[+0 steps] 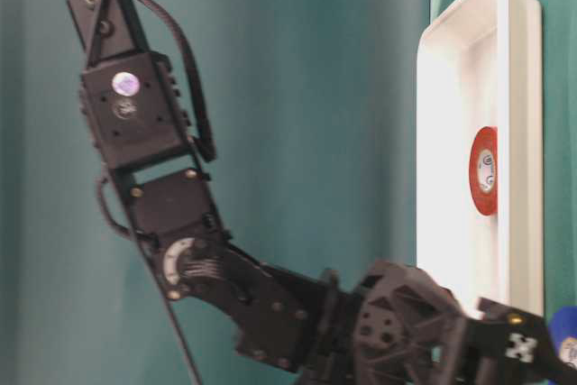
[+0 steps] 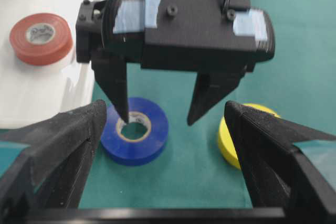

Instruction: Pick up the tape from a random location and place it into the white case.

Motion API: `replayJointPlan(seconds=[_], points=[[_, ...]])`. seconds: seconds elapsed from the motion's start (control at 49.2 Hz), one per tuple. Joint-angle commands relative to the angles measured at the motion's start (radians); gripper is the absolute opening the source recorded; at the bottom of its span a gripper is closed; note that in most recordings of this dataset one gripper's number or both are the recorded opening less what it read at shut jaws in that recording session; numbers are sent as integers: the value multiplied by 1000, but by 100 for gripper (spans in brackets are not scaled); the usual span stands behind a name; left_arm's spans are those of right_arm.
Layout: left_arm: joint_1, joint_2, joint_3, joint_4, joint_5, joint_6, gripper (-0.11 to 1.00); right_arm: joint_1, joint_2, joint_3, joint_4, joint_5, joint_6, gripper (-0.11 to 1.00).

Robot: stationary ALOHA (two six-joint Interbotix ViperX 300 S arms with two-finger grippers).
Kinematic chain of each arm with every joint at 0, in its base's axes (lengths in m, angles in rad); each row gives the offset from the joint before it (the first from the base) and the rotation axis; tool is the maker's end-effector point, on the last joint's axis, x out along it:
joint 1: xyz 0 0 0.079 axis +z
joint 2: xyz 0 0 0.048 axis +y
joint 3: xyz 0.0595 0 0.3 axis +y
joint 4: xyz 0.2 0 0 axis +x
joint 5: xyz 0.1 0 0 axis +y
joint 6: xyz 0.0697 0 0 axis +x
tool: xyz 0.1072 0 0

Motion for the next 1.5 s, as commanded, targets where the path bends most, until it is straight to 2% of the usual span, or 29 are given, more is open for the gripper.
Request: replayJointPlan(seconds=[0.0, 0.325, 0.793, 0.935, 1.138, 1.179, 1.484], points=[[2, 11, -9, -2, -3, -2, 98, 5, -6, -11, 3, -17, 3, 90], [3, 11, -8, -2, -2, -2, 98, 8, 49, -11, 2, -28, 18, 90], [3, 11, -5, -3, -2, -2, 98, 8, 49, -11, -2, -34, 20, 87], [3, 11, -5, -5, -2, -2, 98, 6, 48, -11, -2, -48, 20, 76], [3, 11, -5, -5, -2, -3, 98, -3, 34, -11, -2, -46, 20, 38], [3, 11, -5, -5, -2, -3, 98, -3, 29, -11, -2, -46, 20, 33], [3, 11, -5, -6, -2, -3, 98, -5, 20, -12, -2, -46, 21, 32]])
